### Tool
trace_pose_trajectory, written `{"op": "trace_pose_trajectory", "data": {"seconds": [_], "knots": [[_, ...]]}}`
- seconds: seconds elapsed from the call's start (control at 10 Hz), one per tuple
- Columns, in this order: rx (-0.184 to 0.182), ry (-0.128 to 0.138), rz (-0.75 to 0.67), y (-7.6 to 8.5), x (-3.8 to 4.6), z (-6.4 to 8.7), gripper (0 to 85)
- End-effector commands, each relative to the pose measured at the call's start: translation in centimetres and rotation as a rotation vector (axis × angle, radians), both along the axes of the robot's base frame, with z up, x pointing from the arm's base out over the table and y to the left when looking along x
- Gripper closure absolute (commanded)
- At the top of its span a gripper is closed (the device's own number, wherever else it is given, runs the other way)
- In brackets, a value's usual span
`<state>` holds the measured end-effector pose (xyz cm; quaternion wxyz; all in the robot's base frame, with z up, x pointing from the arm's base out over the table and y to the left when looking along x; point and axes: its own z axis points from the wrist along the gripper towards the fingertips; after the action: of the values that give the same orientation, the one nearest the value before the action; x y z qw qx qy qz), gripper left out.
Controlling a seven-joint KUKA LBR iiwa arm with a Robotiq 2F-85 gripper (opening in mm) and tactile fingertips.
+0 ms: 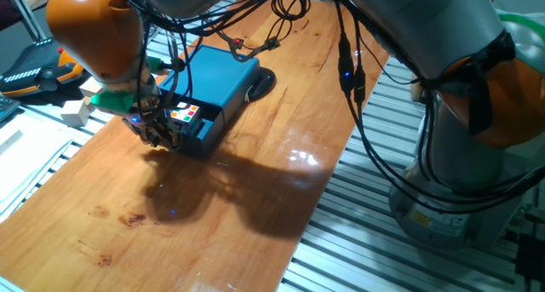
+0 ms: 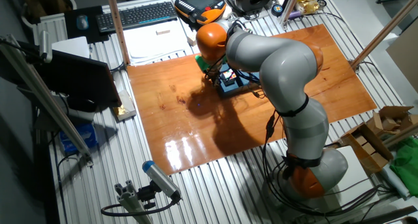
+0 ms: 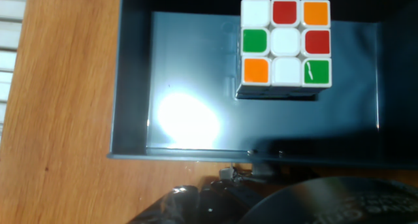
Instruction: Grasp the handle and close the drawer
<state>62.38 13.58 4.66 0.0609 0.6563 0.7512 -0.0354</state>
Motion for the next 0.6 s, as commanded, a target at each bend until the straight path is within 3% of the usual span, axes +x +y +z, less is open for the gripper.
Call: {"op": "trace_pose_trajectory", "data": {"seconds": [0.0,0.5], "knots": [[0.003,0.000,0.001,-0.07,0.03,0.04,83.0],[0.017,0.005,0.003,-0.34,-0.01,0.14,83.0]]}}
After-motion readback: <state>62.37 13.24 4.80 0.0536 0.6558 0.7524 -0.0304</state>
